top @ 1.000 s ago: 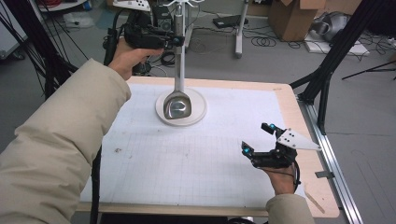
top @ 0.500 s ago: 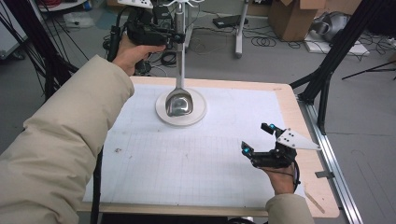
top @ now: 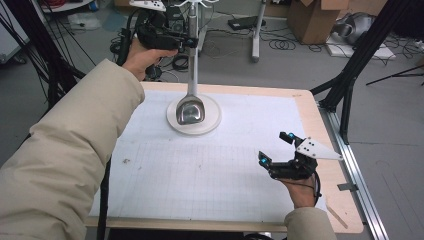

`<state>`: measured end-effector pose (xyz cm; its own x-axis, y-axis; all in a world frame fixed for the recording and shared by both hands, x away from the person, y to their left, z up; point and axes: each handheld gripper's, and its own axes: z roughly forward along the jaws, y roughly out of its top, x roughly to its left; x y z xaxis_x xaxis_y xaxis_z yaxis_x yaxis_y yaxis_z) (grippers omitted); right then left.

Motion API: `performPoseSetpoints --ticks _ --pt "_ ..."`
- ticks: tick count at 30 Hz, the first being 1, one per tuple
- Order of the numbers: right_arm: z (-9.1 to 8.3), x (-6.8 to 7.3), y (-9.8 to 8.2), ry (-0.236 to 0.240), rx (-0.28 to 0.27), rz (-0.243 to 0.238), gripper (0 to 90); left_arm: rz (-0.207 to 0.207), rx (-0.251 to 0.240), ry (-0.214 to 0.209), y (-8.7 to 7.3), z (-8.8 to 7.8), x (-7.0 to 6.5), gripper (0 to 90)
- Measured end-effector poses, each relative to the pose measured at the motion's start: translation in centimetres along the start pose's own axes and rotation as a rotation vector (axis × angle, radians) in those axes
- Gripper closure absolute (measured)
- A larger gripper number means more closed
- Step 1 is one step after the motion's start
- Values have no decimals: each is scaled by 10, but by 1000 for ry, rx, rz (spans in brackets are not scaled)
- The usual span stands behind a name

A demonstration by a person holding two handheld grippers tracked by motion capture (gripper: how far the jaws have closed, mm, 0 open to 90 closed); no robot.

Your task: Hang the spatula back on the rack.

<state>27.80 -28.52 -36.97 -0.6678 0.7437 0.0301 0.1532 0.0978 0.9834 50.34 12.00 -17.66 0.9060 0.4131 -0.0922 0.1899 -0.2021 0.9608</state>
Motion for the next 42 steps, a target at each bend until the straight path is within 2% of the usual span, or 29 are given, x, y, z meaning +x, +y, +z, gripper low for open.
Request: performPoseSetpoints --ticks 16,19,23,29,30,36,39,42 --pt "1 -2 -1 -1 10 -2 3 5 -8 14 -2 5 0 745" --pt "2 -1 -1 -1 7 -1 4 -20 -16 15 -3 6 0 725" --pt "2 -1 -1 0 13 -2 4 -9 -19 57 -7 4 -2 636" --pt "2 -1 -3 -2 13 1 4 -23 -38 67 -15 -5 -2 557" --pt "2 -1 -3 0 14 0 4 -22 -38 75 -16 -7 -3 517" --pt "2 -1 -3 -2 12 2 3 16 -56 62 -19 -23 -13 377" --pt "1 -2 -3 2 10 5 4 36 -47 43 -23 -31 -20 348" --pt "-1 -3 -3 2 4 9 3 55 -54 45 -29 -41 -29 325"
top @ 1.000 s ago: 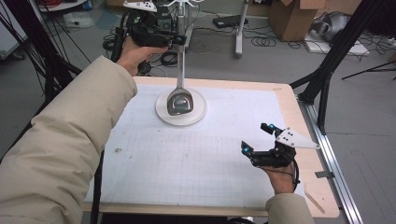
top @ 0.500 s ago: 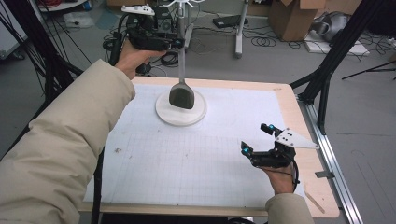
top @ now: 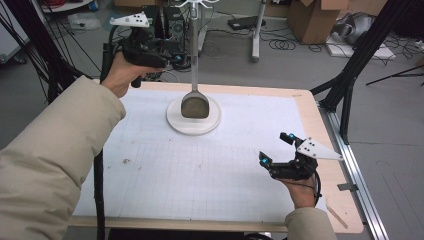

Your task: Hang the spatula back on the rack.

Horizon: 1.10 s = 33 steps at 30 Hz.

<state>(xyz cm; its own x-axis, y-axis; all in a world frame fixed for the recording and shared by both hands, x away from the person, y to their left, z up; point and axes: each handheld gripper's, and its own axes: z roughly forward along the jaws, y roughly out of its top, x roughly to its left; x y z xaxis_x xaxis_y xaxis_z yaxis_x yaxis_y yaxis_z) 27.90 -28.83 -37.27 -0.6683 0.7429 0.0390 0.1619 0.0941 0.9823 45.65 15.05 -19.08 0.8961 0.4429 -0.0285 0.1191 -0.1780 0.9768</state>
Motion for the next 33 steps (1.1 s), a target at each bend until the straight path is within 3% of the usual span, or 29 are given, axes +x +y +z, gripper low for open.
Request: performPoseSetpoints --ticks 4,6,8,15,33 --pt "-1 -3 -1 -6 -5 7 3 3 14 41 -6 -13 -12 152" --pt "-1 -2 0 -6 -6 8 3 7 11 59 -11 -21 -16 110" --pt "0 -2 0 -2 -5 5 3 -3 13 53 -17 -27 -20 37" --pt "-2 -1 0 -6 -11 7 3 7 1 61 -39 -52 -29 17" --pt "-8 1 -5 -19 2 13 3 -24 -54 167 -123 -108 -66 17"
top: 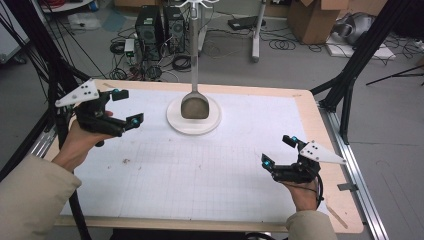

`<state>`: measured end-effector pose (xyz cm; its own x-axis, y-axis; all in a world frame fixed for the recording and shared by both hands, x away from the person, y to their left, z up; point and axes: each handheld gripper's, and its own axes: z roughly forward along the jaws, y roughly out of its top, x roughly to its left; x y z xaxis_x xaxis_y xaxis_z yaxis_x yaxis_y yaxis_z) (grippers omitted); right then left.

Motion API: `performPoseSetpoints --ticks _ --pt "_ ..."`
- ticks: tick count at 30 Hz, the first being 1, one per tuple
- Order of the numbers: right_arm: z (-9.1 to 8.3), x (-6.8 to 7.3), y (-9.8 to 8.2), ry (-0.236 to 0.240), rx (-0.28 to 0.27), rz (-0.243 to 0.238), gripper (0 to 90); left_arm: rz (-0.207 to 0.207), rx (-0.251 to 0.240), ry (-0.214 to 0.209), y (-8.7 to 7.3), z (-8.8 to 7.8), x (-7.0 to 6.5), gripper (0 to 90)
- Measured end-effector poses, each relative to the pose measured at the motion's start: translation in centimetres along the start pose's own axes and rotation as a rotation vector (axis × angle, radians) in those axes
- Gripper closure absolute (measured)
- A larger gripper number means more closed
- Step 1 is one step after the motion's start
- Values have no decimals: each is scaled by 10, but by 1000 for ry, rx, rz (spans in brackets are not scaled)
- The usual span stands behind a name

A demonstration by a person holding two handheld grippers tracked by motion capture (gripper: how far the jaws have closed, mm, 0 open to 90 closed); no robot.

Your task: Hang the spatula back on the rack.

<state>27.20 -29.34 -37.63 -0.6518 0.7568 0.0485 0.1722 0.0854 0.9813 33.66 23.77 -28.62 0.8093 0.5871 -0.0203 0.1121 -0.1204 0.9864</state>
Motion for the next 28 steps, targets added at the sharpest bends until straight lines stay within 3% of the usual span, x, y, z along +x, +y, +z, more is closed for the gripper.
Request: performPoseSetpoints --ticks 9,18,24,28 --pt "-2 1 0 5 -11 -6 3 -22 -52 49 -41 -28 -17 17" --pt "-2 0 0 2 -10 -13 3 -26 -81 76 -86 -44 -20 17" --pt "0 0 -3 -3 3 -13 3 -41 -84 88 -105 -46 -18 17" --pt "0 1 -3 -1 6 -21 4 -49 -88 93 -106 -46 -16 17"
